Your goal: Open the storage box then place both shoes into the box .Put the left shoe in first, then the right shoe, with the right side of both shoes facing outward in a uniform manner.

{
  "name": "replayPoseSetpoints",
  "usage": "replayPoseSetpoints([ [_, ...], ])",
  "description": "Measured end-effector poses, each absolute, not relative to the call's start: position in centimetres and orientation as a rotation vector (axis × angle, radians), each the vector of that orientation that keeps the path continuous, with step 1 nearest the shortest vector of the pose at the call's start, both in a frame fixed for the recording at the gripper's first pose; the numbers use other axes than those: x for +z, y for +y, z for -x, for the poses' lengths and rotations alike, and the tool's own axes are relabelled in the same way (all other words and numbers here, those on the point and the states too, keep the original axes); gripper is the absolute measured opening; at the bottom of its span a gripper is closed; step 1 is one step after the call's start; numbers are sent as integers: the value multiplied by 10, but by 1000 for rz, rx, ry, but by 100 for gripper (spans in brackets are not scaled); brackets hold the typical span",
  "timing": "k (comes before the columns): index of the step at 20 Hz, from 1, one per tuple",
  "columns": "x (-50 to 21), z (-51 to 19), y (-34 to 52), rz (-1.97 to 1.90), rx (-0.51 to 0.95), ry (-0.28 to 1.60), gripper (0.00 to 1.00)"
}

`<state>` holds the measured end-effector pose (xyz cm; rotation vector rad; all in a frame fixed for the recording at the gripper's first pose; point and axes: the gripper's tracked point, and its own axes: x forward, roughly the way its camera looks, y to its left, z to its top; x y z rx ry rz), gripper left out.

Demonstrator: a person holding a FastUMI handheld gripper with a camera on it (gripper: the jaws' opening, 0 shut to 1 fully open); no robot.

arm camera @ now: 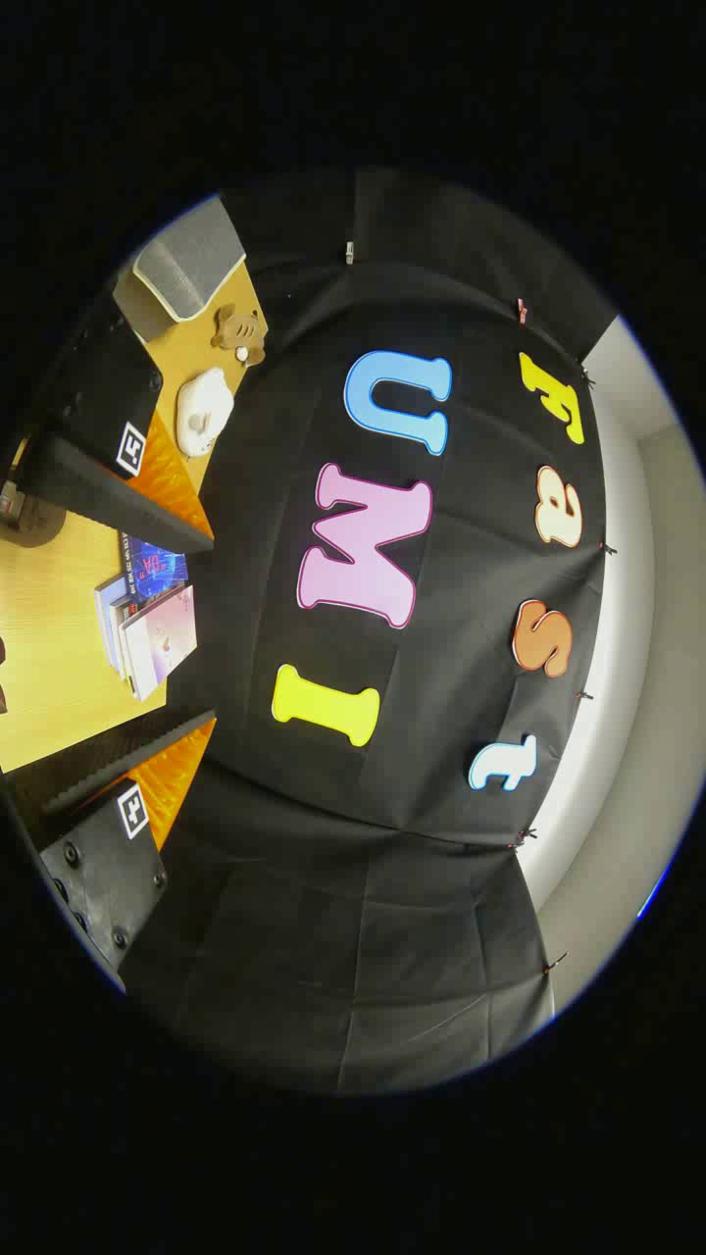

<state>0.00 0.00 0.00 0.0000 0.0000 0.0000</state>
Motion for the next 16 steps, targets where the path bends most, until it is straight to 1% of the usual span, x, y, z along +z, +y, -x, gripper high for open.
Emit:
replayPoseSetpoints([
  [16, 2, 4, 10, 16, 28, -4, 97],
])
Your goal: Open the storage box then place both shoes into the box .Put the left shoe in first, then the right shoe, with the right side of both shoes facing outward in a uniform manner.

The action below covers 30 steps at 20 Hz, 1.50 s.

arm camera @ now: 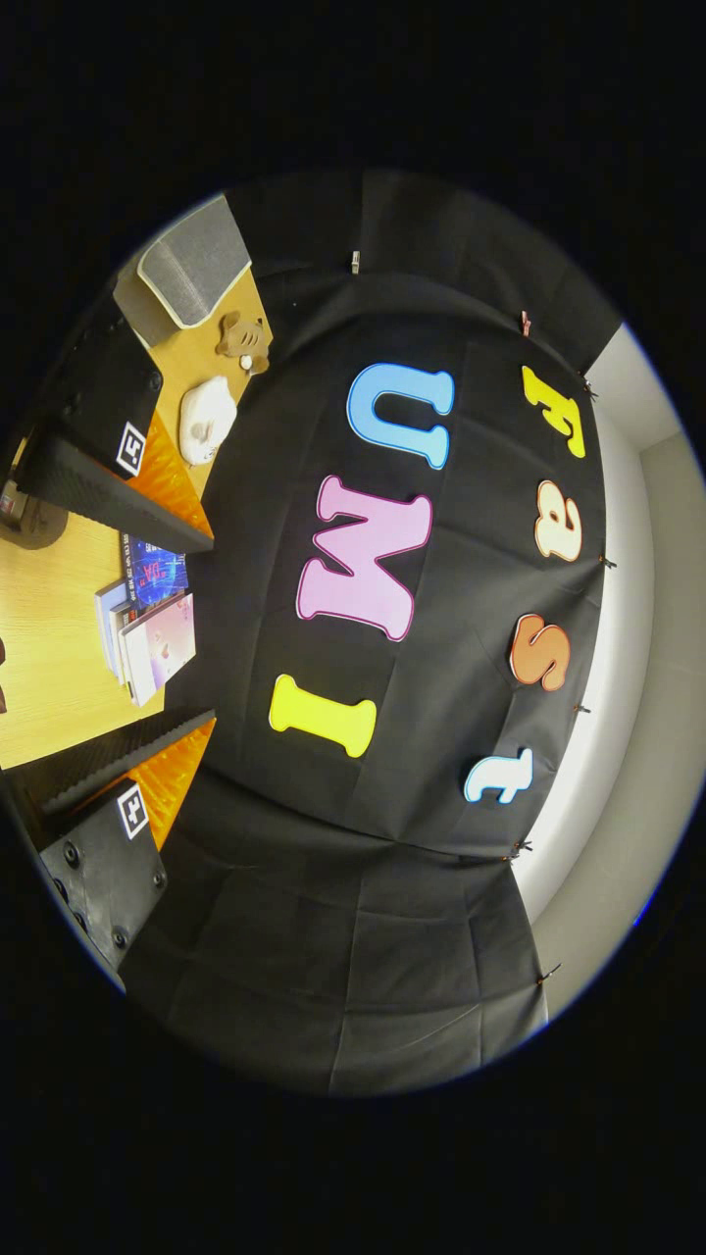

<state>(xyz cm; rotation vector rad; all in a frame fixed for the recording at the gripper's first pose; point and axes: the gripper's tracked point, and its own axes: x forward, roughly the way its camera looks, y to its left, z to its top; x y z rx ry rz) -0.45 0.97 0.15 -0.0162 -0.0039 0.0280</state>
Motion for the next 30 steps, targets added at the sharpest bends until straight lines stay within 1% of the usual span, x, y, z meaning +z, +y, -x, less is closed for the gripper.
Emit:
replayPoseSetpoints([
  [4, 2, 6, 21, 10, 67, -3, 97],
  [8, 6, 8, 49, -52, 175, 1, 97],
  [13, 13, 18, 114, -165, 438, 17, 97],
  [17, 12, 30, 173, -322, 649, 81, 98],
  [18, 11, 34, 188, -380, 704, 107, 99],
  [20, 0, 35, 220, -510, 796, 181, 98],
  [23, -20, 36, 259, -740, 906, 328, 98],
  [27, -70, 36, 307, -962, 998, 562, 98],
  [30, -117, 44, 349, -1014, 1047, 723, 98],
])
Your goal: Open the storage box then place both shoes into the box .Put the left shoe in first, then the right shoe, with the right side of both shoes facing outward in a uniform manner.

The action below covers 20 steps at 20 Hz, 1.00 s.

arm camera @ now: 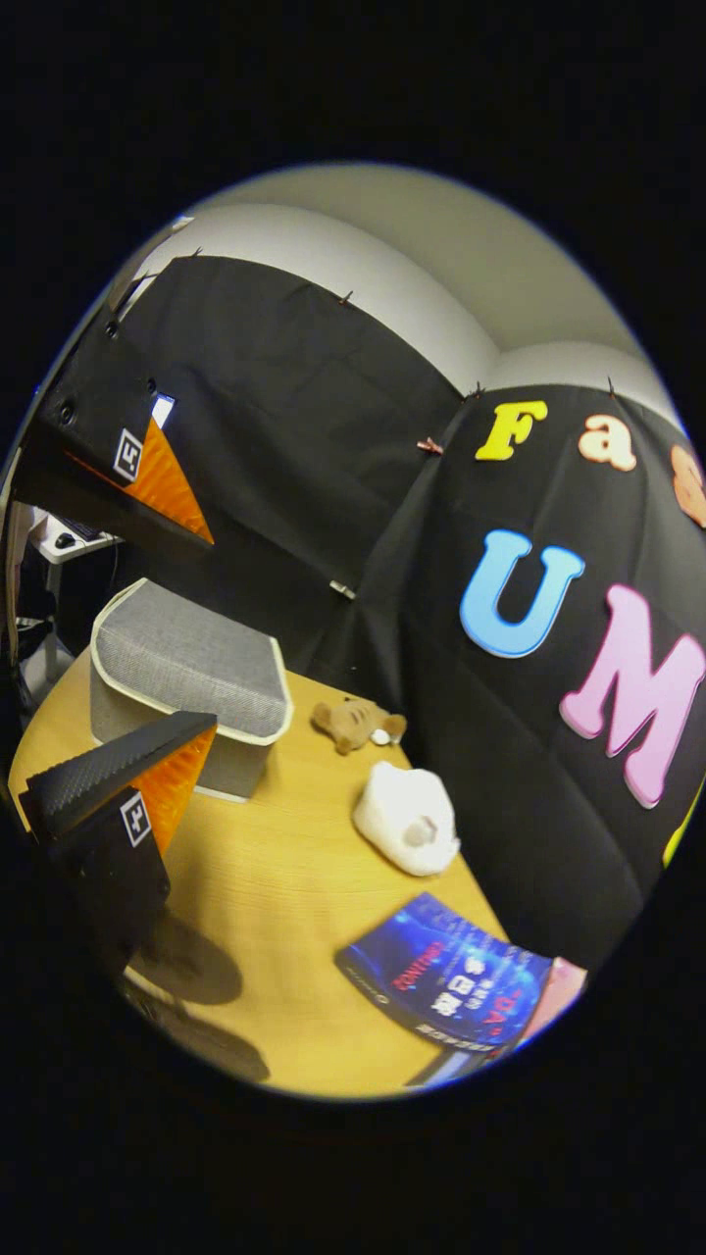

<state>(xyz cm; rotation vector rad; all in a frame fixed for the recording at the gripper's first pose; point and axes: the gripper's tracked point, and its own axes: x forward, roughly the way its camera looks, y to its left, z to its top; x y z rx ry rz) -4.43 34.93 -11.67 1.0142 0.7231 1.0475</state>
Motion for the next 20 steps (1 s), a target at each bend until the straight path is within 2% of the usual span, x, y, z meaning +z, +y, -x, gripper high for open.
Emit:
replayPoseSetpoints([
  [7, -170, 61, 426, -1210, 1128, 964, 98],
  [10, -198, 59, 445, -1269, 1106, 1026, 96],
  [18, -201, 60, 470, -1404, 1129, 1060, 93],
  [20, -198, 58, 469, -1427, 1134, 1051, 75],
])
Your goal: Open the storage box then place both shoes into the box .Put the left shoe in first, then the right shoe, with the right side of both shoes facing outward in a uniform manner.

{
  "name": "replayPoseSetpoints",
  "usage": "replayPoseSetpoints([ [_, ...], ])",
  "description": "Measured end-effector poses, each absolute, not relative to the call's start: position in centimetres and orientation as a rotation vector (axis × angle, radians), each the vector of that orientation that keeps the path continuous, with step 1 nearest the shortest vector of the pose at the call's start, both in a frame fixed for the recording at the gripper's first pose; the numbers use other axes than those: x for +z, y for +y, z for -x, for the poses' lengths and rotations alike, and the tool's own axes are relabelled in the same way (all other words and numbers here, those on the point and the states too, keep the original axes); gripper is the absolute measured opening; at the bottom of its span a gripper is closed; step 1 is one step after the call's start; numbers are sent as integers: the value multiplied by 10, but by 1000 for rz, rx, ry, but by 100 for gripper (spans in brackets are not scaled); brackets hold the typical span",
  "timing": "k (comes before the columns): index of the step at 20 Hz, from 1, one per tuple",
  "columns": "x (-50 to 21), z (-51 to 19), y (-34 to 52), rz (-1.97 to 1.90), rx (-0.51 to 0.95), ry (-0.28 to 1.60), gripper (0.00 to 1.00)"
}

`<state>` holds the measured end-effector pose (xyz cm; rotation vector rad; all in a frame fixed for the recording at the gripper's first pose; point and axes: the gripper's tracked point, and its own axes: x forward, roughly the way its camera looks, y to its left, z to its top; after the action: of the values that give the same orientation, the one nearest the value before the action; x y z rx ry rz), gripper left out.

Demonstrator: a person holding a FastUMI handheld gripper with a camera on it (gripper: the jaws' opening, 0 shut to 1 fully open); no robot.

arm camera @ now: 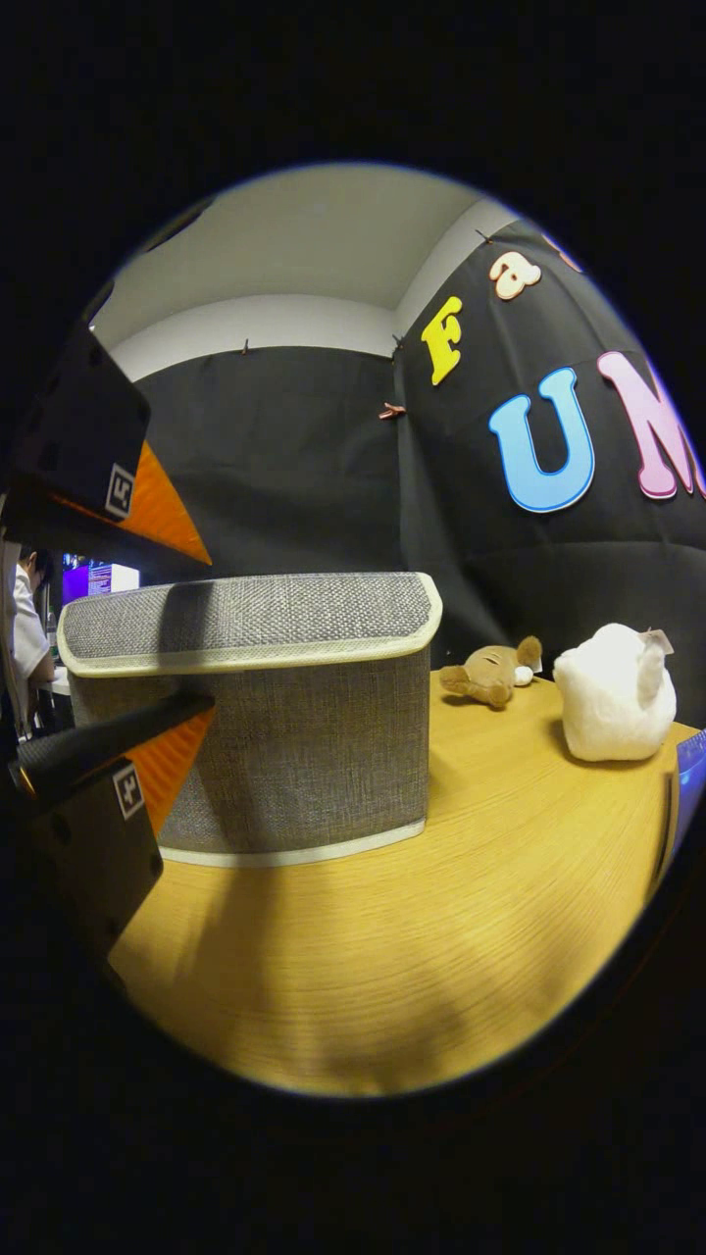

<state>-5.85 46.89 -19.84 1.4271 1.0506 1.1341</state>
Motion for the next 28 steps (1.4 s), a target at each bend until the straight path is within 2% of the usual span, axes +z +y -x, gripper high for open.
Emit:
replayPoseSetpoints([
  [5, -182, 51, 459, -1438, 1123, 1003, 12],
  [6, -181, 51, 460, -1396, 1114, 983, 6],
  [11, -153, 51, 456, -1260, 1058, 924, 5],
  [18, -47, 46, 475, -1189, 1075, 773, 6],
  [24, 37, 57, 546, -1006, 1164, 663, 6],
  [28, 56, 64, 599, -921, 1194, 629, 6],
])
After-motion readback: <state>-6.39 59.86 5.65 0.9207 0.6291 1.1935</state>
